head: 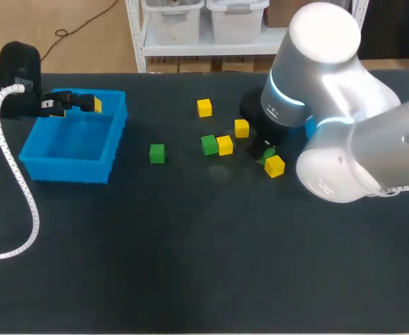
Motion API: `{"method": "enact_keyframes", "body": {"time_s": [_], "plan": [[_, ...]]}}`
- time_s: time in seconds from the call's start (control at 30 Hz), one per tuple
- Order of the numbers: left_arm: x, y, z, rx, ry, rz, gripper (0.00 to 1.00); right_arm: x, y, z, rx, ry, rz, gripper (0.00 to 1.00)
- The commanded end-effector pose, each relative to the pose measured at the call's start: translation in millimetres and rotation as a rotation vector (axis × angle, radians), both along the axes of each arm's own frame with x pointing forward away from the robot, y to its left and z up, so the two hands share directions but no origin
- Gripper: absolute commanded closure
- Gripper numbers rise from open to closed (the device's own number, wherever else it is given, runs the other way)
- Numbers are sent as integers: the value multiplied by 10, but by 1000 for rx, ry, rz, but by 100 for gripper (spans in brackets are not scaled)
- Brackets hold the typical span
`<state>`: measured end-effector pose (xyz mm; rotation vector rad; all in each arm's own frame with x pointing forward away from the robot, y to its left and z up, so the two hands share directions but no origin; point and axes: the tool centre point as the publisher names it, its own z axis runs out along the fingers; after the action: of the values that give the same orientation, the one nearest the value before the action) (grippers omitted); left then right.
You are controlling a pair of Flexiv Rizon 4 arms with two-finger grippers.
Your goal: Put the green cubes in the right bin and the yellow cubes in the left bin.
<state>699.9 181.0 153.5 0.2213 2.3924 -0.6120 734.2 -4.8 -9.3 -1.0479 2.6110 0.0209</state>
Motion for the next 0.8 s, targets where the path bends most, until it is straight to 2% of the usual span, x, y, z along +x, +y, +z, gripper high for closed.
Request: {"method": "enact_keyframes", "body": {"time_s": [0.03, 0.23, 0.3, 0.33, 0.4, 0.43, 0.53, 0.6, 0.7, 0.8], "plan": [[1, 26, -24, -12, -8, -8, 0, -129, 8, 129, 10, -45, 7, 100], [1, 26, -24, -12, -8, -8, 0, -125, 68, 509, 58, -135, 19, 100], [1, 26, -24, -12, -8, -8, 0, -87, 54, 705, 84, -179, 10, 100], [1, 26, -24, -12, -8, -8, 0, -50, 20, 889, 102, -219, -5, 100], [1, 26, -24, -12, -8, -8, 0, 12, -56, 1116, 124, -271, -33, 100], [1, 26, -24, -12, -8, -8, 0, 74, -146, 1291, 140, -310, -66, 100], [1, 26, -24, -12, -8, -8, 0, 237, -454, 1623, 166, -388, -177, 100], [1, 26, -24, -12, -8, -8, 0, 320, -687, 1755, 171, -421, -251, 100], [1, 26, -24, -12, -8, -8, 0, 426, -1018, 1804, 168, -427, -357, 100], [1, 26, -24, -12, -8, -8, 0, 454, -1251, 1750, 157, -416, -432, 100]]}}
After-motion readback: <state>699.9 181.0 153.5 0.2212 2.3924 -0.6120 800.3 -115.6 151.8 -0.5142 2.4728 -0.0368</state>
